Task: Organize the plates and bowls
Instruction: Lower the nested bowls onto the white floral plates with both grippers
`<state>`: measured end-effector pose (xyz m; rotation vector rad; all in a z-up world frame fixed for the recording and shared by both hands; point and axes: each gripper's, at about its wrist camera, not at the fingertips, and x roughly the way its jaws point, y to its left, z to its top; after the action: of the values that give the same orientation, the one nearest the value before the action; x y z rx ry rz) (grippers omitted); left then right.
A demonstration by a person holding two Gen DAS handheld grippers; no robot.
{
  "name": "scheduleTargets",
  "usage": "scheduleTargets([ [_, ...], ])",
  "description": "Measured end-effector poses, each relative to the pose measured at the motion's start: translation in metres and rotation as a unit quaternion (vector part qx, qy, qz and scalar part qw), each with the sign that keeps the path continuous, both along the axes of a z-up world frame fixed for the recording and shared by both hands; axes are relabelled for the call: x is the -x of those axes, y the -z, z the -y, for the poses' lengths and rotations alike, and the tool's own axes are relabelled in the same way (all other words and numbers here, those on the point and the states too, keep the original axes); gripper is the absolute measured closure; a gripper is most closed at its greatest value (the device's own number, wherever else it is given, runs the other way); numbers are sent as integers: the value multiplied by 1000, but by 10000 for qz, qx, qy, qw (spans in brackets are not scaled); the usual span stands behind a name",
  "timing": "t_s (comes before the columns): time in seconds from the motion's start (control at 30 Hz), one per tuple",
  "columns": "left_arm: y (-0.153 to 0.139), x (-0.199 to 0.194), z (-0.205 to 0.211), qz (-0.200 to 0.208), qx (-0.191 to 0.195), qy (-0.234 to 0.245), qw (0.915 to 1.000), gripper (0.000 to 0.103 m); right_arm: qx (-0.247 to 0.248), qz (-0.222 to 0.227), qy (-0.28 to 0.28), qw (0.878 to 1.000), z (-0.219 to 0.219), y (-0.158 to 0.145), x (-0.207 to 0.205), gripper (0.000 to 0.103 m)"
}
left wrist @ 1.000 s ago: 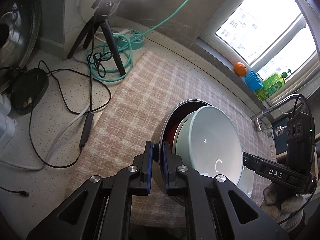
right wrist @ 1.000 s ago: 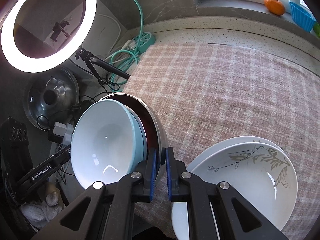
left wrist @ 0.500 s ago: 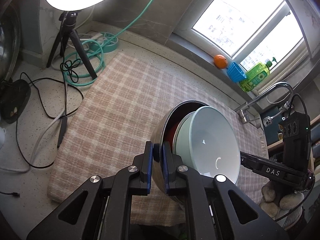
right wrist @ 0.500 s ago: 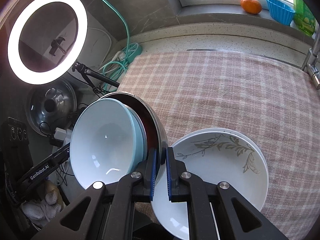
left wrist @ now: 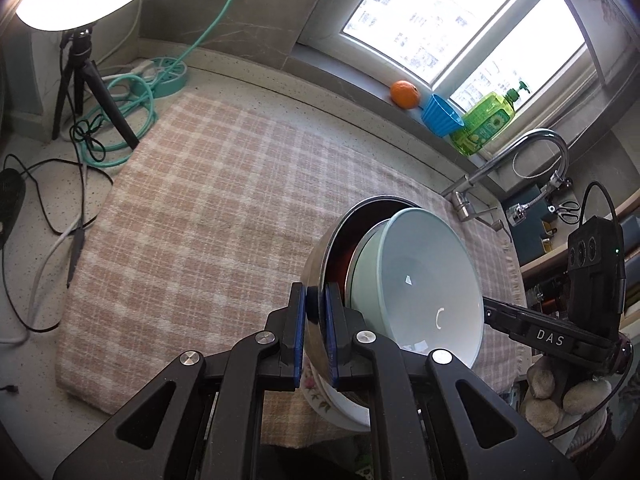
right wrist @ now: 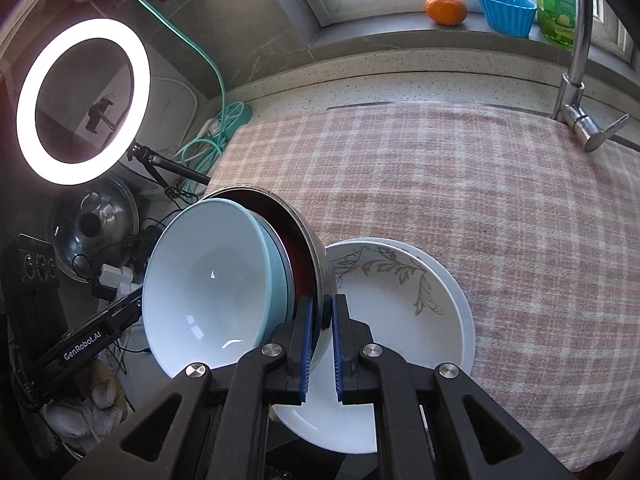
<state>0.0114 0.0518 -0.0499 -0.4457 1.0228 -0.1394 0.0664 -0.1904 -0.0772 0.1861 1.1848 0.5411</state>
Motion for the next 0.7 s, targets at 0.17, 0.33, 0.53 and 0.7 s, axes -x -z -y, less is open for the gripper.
scheduleTargets([
  [0.17, 1, -3, 15, -32, -6, 164, 9999, 95, 7, -34, 153, 9999, 18, 3, 5, 94],
  [0.33, 5, -5, 28, -100, 1, 308, 9995, 95, 26, -70, 280, 9996, 33, 6, 8, 94],
  [0.53, 9, -7, 42, -189, -12, 483, 9987, 95, 54, -171, 407, 9990, 48, 14, 13, 94],
  [0.7, 13, -8, 50, -263, -43, 603, 9978, 95, 54, -249, 501, 9984, 58, 21, 17, 94],
])
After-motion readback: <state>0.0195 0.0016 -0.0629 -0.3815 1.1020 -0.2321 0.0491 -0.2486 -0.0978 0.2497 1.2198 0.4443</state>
